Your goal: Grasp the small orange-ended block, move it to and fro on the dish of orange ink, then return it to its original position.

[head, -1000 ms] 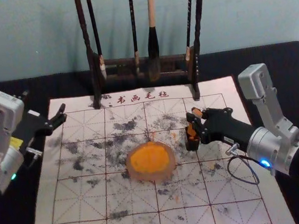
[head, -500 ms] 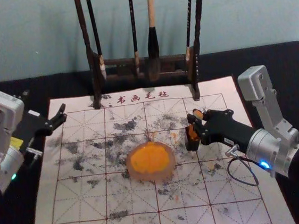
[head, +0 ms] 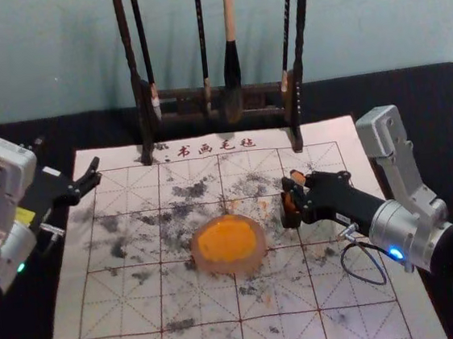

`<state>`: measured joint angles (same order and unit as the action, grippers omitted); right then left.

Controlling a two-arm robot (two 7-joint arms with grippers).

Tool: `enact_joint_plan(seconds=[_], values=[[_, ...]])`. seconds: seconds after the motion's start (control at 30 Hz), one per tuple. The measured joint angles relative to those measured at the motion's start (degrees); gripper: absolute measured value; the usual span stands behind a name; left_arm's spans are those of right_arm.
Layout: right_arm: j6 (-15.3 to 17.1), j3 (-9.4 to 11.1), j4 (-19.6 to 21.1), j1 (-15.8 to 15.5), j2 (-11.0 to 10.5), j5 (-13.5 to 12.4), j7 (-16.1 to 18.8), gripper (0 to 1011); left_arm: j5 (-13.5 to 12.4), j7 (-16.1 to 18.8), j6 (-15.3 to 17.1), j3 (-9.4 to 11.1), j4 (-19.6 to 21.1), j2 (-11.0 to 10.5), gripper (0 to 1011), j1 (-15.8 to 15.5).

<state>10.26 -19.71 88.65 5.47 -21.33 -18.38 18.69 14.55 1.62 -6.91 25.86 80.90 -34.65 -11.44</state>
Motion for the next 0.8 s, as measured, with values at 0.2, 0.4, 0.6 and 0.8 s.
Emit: enact_joint_plan(seconds=[0.2,0.4,0.6,0.8], values=[[-0.26,-0.14,-0.94,0.16,0.41,0.17,0.08,111,0.00,0.00,0.00,0.00,0.00,0.00,1001,0.00],[-0.45,-0.29,-1.77,0.25,0.68,0.42,0.19,111,0.00,0.00,0.00,0.00,0.00,0.00,1001,0.00],[-0.45,-0.42,-2.18,0.22,0.89,0.66,0.18,111,0.00,0.00,0.00,0.00,0.00,0.00,1001,0.00],[-0.34,-0.52,-2.30,0.10,1.00,0.89,0.19,111,0.00,0.00,0.00,0.00,0.00,0.00,1001,0.00]])
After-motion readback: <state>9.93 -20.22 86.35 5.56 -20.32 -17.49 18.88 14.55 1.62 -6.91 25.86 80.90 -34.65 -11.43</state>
